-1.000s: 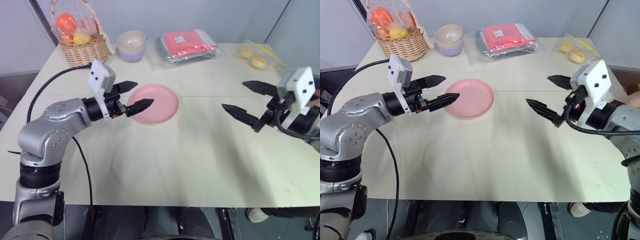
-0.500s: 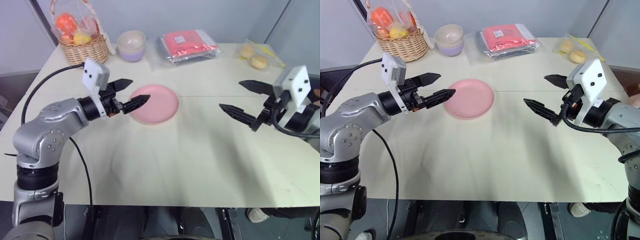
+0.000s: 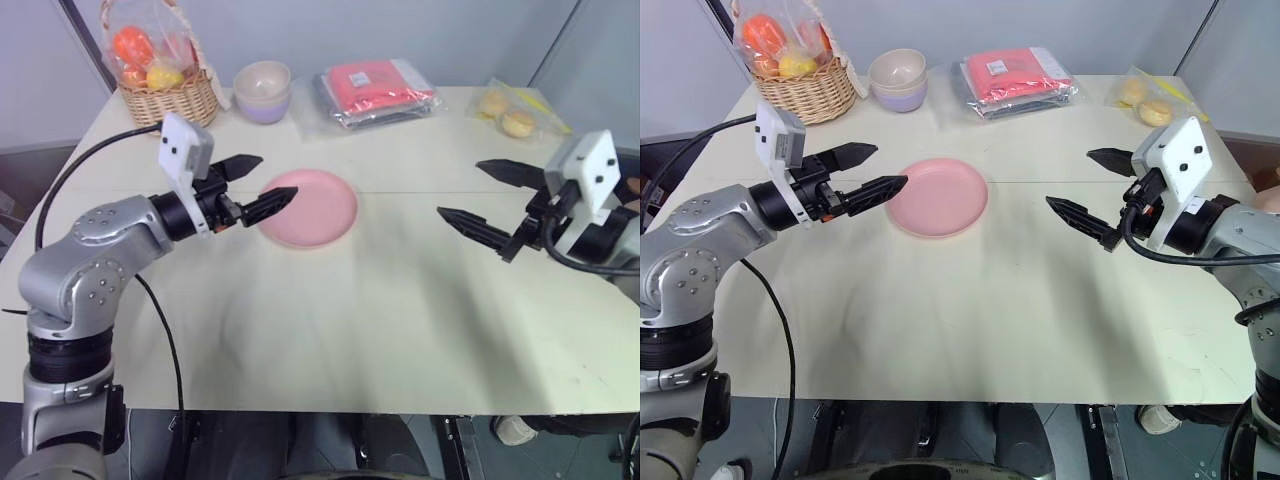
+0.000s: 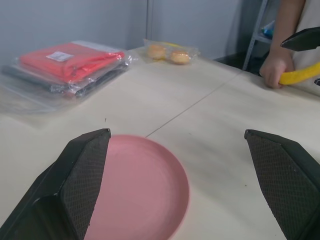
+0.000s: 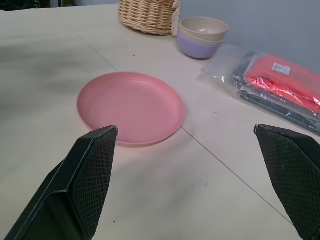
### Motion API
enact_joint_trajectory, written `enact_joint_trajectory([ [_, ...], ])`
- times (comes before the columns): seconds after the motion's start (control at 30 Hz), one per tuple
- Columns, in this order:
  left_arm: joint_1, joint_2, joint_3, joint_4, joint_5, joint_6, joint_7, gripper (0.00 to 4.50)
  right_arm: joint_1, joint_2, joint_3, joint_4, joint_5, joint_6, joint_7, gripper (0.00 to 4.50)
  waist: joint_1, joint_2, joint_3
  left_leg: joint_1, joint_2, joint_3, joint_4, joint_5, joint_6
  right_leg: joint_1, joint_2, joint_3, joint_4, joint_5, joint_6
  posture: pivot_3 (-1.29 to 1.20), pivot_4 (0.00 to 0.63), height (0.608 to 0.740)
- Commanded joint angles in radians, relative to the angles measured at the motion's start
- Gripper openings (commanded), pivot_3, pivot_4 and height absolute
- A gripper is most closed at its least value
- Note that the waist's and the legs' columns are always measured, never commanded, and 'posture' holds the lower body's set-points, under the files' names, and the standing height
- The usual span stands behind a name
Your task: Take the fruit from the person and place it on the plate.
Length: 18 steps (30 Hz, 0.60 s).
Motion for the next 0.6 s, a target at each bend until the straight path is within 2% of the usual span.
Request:
enact_joint_trajectory([
  [0.03, -0.012, 0.017, 0.019, -0.027, -0.008, -0.002, -0.001, 4.5, -0.01, -0.008, -0.017, -0.013, 0.0, -0.017, -0.006, 4.47, 0.0, 0.0, 0.0, 0.0, 0.0, 0.0, 0.0, 0.0, 0.0, 0.0, 0.0, 0.0, 0.0, 0.0, 0.0, 0.0, 0.15, 0.74],
  [0.6, -0.025, 0.014, 0.017, -0.025, -0.012, -0.002, 0.003, 4.5, 0.002, -0.007, -0.023, -0.023, 0.006, -0.015, -0.013, 4.47, 0.0, 0.0, 0.0, 0.0, 0.0, 0.0, 0.0, 0.0, 0.0, 0.0, 0.0, 0.0, 0.0, 0.0, 0.0, 0.0, 0.15, 0.74],
])
